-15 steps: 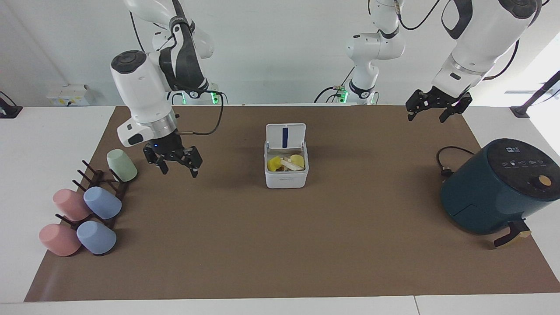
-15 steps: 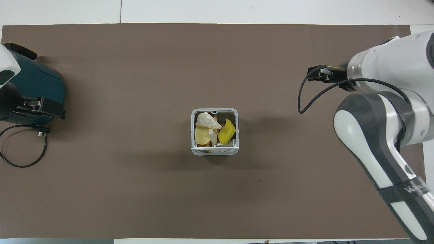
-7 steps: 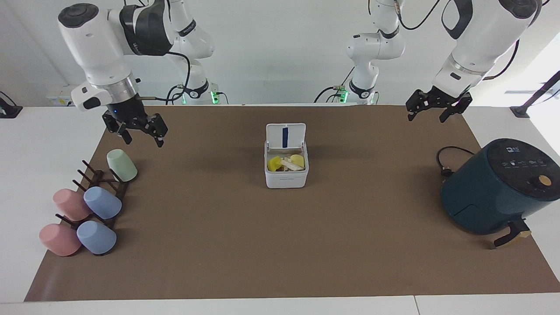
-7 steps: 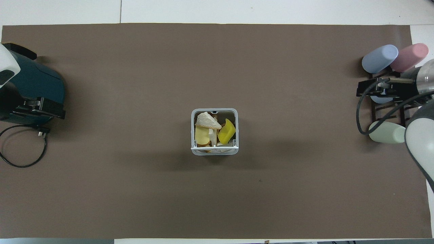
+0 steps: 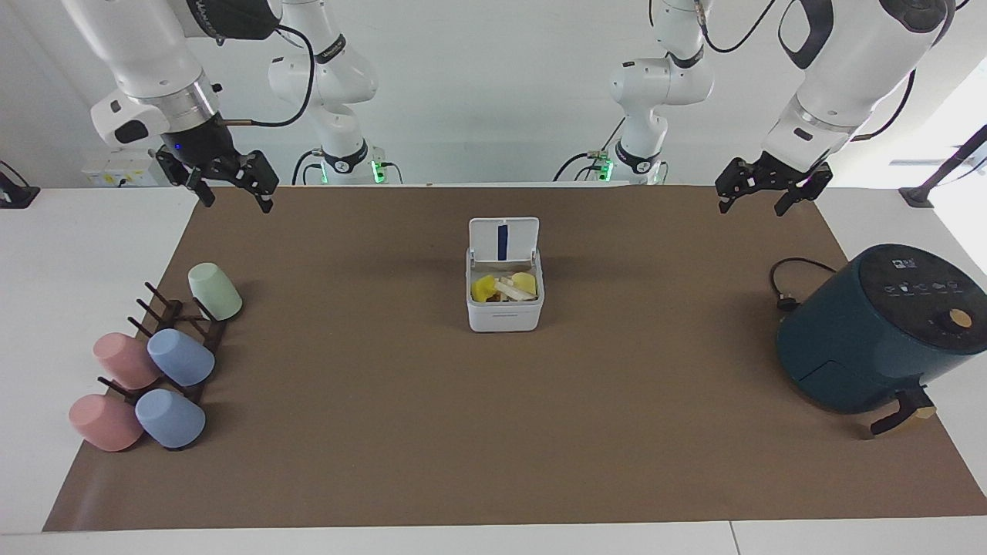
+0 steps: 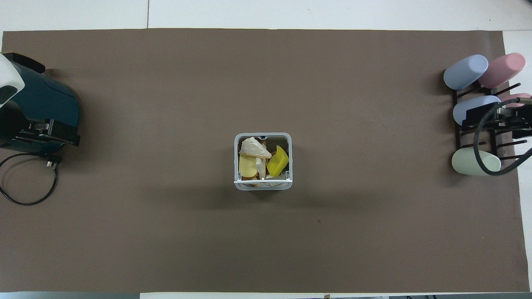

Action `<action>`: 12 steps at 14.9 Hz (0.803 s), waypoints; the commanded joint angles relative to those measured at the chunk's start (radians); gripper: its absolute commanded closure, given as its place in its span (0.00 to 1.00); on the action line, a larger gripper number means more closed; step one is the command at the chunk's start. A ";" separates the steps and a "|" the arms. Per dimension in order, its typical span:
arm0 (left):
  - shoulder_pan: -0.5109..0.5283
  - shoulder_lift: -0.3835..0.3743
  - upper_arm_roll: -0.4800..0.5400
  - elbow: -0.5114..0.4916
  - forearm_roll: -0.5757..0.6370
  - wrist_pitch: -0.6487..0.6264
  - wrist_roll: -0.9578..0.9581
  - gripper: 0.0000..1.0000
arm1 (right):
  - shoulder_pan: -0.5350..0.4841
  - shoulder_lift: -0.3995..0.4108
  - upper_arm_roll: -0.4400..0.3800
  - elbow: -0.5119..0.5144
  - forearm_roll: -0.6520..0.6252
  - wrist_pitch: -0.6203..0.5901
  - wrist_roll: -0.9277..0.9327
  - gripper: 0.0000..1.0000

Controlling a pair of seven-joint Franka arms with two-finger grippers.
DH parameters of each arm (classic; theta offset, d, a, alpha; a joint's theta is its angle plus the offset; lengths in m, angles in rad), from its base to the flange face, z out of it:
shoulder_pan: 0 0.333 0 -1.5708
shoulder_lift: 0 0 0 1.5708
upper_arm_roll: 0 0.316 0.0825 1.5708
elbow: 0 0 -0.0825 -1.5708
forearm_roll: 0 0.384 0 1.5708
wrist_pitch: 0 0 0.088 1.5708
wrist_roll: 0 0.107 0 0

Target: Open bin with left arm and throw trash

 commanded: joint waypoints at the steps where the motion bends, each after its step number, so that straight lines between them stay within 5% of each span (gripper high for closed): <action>1: 0.001 -0.020 0.002 -0.014 -0.013 0.014 -0.010 0.00 | 0.007 0.062 -0.008 0.089 -0.007 -0.067 -0.019 0.00; 6: -0.002 -0.020 0.000 -0.014 -0.013 0.016 -0.013 0.00 | 0.024 0.046 -0.026 0.053 -0.006 -0.097 -0.018 0.00; 12: 0.000 -0.020 0.000 -0.014 -0.013 0.017 -0.013 0.00 | 0.030 0.013 -0.038 -0.029 -0.001 0.020 -0.033 0.00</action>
